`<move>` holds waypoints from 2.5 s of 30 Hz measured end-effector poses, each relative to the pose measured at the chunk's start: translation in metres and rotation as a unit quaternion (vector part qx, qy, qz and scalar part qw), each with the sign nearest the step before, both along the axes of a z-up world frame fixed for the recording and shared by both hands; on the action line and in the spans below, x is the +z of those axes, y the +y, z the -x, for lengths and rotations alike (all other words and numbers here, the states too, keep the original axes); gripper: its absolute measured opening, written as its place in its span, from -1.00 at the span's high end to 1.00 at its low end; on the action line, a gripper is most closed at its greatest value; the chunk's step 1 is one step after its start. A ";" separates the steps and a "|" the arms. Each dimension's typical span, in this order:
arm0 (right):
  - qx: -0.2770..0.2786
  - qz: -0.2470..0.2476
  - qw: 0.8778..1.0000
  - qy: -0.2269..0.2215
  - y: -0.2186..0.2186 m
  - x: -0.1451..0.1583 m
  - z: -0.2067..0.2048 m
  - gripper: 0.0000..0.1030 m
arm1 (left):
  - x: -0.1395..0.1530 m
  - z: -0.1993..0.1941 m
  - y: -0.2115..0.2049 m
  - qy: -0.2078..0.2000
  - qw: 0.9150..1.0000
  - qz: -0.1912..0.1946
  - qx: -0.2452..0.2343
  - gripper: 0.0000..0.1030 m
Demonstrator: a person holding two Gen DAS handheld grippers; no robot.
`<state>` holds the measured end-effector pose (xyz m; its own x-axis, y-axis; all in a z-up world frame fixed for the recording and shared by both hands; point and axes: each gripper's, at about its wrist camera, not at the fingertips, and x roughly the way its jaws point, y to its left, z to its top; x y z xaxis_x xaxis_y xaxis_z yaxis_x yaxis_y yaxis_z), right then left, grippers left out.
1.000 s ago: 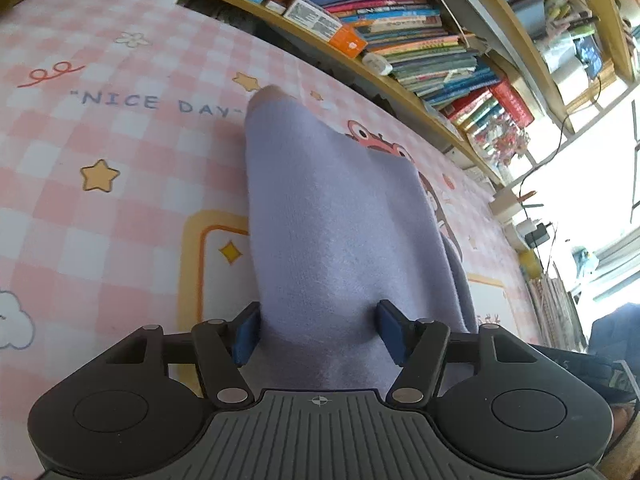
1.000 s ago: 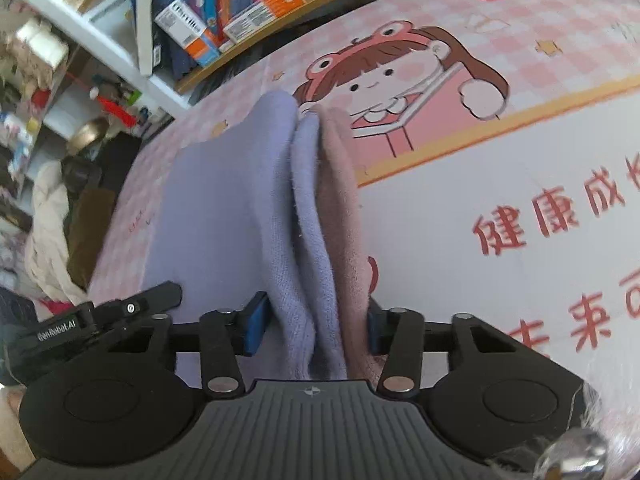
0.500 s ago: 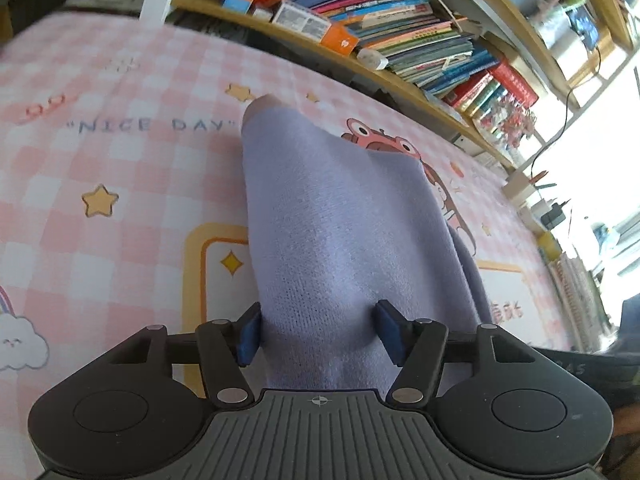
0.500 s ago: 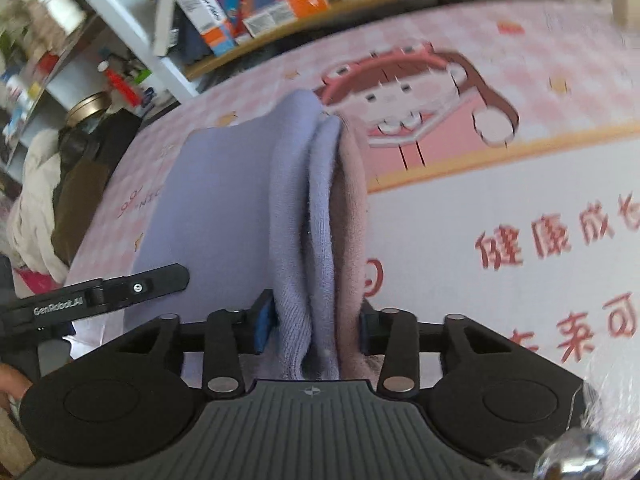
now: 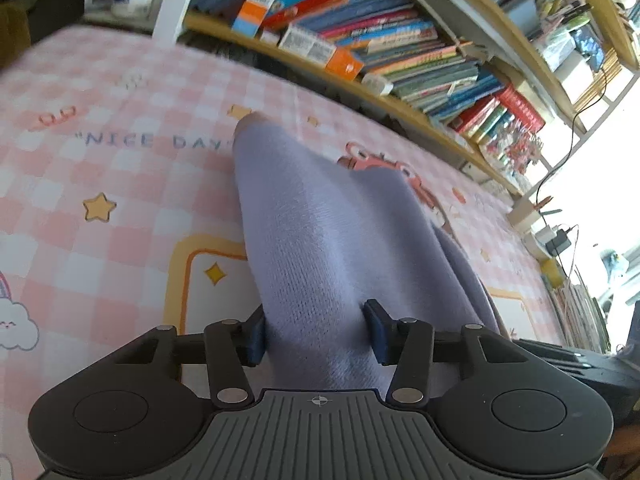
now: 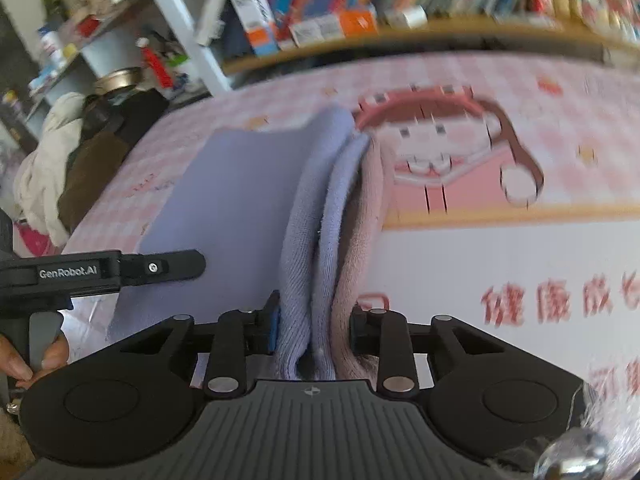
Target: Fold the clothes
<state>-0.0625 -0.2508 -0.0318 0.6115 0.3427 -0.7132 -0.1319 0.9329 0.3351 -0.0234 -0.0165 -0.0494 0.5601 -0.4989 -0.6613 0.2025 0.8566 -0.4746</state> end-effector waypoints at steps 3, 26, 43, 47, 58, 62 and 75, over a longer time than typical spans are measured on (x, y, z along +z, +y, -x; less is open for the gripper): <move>0.014 -0.007 1.000 -0.013 -0.008 0.009 0.001 0.49 | 0.012 0.009 -0.006 -0.021 1.000 -0.010 0.009 0.08; 0.022 -0.019 0.996 -0.079 -0.064 0.028 0.037 0.50 | 0.049 0.042 -0.070 -0.075 0.996 -0.041 0.004 0.07; 0.004 -0.019 0.996 -0.087 -0.083 0.029 0.055 0.49 | 0.051 0.049 -0.088 -0.082 0.996 -0.041 -0.014 0.07; -0.005 -0.015 0.996 -0.089 -0.076 0.031 0.054 0.49 | 0.051 0.041 -0.079 -0.082 0.996 -0.031 -0.022 0.07; -0.032 -0.006 0.994 -0.100 -0.027 0.038 0.031 0.49 | 0.053 0.004 -0.033 -0.087 0.995 -0.015 -0.046 0.08; -0.041 -0.004 0.994 -0.098 -0.006 0.038 0.020 0.49 | 0.050 -0.010 -0.015 -0.085 0.995 -0.010 -0.055 0.08; -0.043 0.014 0.994 -0.095 0.054 0.039 -0.028 0.50 | 0.040 -0.062 0.045 -0.075 0.995 0.019 -0.055 0.08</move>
